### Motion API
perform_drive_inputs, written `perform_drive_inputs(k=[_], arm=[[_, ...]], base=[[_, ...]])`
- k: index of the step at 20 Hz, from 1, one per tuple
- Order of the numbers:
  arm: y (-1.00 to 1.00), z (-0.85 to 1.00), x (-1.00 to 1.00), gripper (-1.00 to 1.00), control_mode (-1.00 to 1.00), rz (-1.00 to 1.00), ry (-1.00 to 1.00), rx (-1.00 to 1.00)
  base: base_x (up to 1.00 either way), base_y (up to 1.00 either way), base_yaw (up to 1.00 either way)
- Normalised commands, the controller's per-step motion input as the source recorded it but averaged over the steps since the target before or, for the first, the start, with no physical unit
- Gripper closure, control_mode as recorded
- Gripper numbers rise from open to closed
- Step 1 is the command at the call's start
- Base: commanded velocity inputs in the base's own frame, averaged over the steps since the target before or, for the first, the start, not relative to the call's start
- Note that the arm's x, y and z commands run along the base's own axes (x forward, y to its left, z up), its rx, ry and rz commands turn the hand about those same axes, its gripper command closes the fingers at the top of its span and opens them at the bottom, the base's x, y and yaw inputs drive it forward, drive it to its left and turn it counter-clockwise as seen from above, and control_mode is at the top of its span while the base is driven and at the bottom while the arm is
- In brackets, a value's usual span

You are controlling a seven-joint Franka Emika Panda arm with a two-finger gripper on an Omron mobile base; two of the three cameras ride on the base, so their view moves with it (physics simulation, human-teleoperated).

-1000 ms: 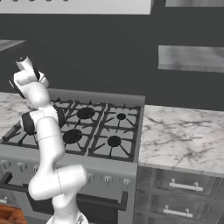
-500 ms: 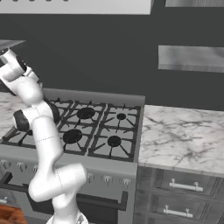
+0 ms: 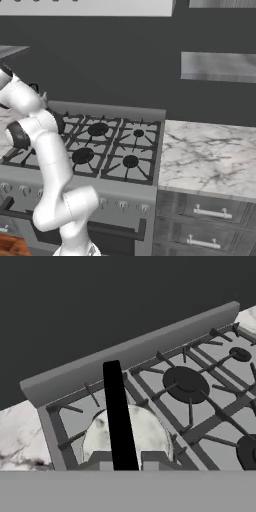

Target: The kettle is done boiling. Turn off the stove, then wait for 300 timesteps before moving the kettle to the dining table.

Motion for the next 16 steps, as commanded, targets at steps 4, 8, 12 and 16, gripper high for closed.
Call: perform_drive_inputs(k=[4,8,12,16], arm=[[-0.59,0.0,-0.5,1.0,-1.0,-0.01,-0.16,0.0],[-0.61,0.0,-0.52,1.0,-1.0,0.0,-0.15,0.0],[-0.55,0.0,-0.55,1.0,-1.0,-0.01,-0.14,0.0],[-0.46,0.14,-0.55,1.0,-1.0,-0.04,-0.09,0.04]], base=[[0.0,0.0,0.0],[0.0,0.0,0.0],[0.0,0.0,0.0],[0.0,0.0,0.0]])
